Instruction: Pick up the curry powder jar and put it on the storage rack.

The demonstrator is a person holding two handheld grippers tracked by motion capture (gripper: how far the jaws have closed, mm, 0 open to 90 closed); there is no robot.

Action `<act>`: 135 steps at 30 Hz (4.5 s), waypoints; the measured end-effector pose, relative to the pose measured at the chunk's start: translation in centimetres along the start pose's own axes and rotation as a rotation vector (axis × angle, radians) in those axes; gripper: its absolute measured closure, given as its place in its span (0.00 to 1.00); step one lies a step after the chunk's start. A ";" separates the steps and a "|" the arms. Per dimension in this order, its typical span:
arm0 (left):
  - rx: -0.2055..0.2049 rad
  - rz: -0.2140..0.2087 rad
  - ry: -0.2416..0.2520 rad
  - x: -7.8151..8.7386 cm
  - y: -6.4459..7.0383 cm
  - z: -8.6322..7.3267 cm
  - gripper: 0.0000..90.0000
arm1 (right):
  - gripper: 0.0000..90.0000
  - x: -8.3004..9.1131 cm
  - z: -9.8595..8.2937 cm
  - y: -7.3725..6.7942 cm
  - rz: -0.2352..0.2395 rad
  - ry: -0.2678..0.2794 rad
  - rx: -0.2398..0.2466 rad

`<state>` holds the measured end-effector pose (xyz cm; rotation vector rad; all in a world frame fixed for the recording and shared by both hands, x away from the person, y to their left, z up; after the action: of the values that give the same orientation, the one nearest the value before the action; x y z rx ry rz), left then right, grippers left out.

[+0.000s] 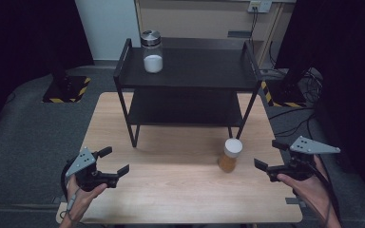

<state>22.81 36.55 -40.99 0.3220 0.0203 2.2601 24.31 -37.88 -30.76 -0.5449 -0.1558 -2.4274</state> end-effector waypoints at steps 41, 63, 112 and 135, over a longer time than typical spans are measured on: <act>0.002 -0.001 -0.007 -0.2 -0.2 0.0 0.00 | 0.05 -12.0 -0.8 0.4 -0.024 -0.164 -0.049; 0.007 -0.003 -0.013 -0.4 -0.3 0.1 0.01 | 0.38 -13.4 0.3 -1.0 -0.053 -0.217 0.044; 0.025 0.000 -0.025 -0.4 -0.4 0.1 0.01 | 0.38 -9.3 24.0 -1.2 0.507 -0.244 0.433; 0.041 0.010 -0.013 -0.1 -0.5 0.0 0.02 | 0.38 -7.0 34.8 -2.5 0.361 -0.251 0.372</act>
<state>23.21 36.78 -41.08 0.3592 0.0579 2.2701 39.78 -23.59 -2.04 -0.6402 -0.5527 -1.9144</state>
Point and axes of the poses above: each handheld gripper's, and its own axes: x roughly backward along the jaws, z roughly out of its top, y roughly to its right, the point moved 1 cm from there along -x, roughly forward along the jaws, and after that the axes turned 6 degrees about -z, right-handed, at the moved point
